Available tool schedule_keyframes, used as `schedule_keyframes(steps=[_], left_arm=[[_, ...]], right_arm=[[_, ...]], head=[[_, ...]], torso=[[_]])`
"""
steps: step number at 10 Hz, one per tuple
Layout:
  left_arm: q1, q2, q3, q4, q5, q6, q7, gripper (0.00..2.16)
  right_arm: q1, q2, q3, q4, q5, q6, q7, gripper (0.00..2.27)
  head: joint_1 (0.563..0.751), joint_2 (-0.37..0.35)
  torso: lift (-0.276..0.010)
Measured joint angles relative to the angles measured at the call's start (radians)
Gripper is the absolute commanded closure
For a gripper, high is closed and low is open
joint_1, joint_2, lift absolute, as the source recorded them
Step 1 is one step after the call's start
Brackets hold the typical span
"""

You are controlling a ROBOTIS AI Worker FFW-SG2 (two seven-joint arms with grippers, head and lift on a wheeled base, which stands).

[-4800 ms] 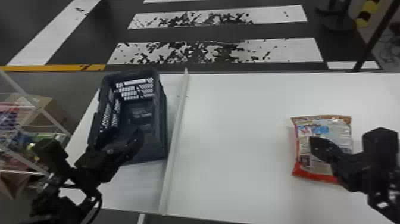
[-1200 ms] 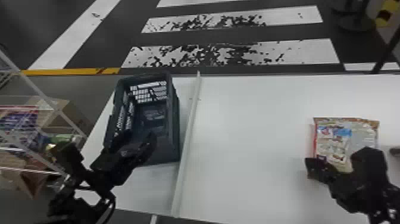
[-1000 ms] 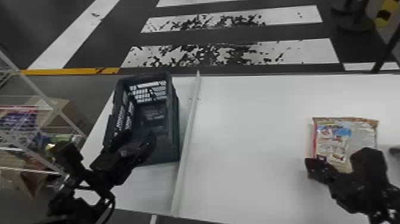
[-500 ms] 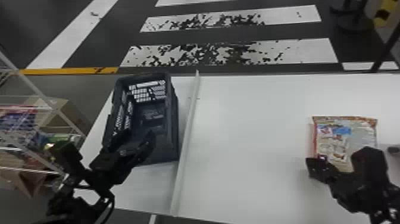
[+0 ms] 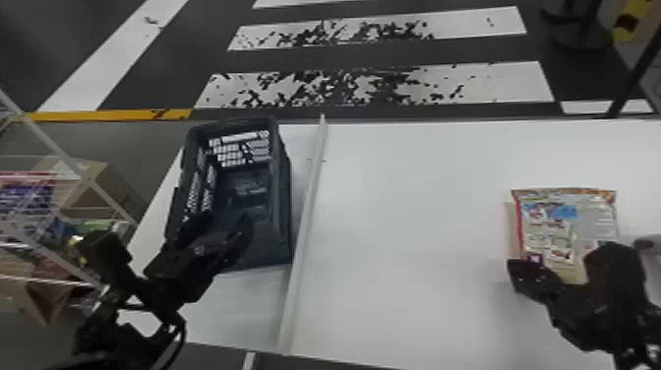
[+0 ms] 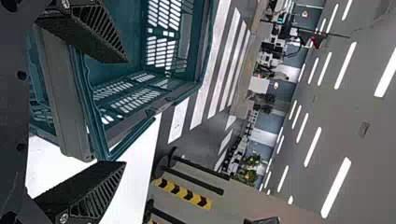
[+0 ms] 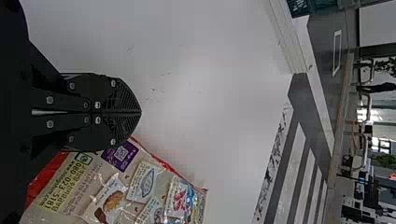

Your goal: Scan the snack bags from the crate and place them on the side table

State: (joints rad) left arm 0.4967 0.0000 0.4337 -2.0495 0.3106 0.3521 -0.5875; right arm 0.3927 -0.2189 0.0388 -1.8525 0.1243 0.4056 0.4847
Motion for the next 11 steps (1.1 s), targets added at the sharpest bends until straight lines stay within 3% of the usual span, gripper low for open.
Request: schedule_keyframes(steps=[1, 2, 3, 6, 8, 11], left_arm=[[0.000, 0.000, 0.000, 0.000, 0.000, 0.000, 0.000, 0.08], [0.000, 0.000, 0.000, 0.000, 0.000, 0.000, -0.001, 0.08], [0.001, 0.000, 0.001, 0.000, 0.001, 0.000, -0.001, 0.08], [0.006, 0.000, 0.010, -0.004, 0.008, 0.000, -0.009, 0.08], [0.005, 0.000, 0.012, -0.004, 0.011, 0.000, -0.009, 0.08], [0.004, 0.000, 0.010, -0.005, 0.010, 0.000, -0.011, 0.08]], right_arm=[[0.017, 0.001, -0.008, -0.032, -0.025, -0.008, -0.001, 1.58], [0.045, 0.003, -0.032, -0.092, -0.084, -0.026, -0.003, 0.55], [0.068, 0.009, -0.077, -0.161, -0.154, -0.032, -0.006, 0.00], [0.075, 0.026, -0.243, -0.246, -0.231, 0.061, -0.033, 0.01], [0.059, 0.026, -0.351, -0.206, -0.260, 0.118, -0.036, 0.01], [0.024, -0.010, -0.416, -0.094, -0.259, 0.140, -0.033, 0.02]], head=[[0.695, 0.188], [0.695, 0.191], [0.695, 0.186], [0.695, 0.092], [0.695, -0.006], [0.695, -0.085]], torso=[[-0.095], [-0.095], [-0.095], [-0.095], [-0.095], [-0.095]])
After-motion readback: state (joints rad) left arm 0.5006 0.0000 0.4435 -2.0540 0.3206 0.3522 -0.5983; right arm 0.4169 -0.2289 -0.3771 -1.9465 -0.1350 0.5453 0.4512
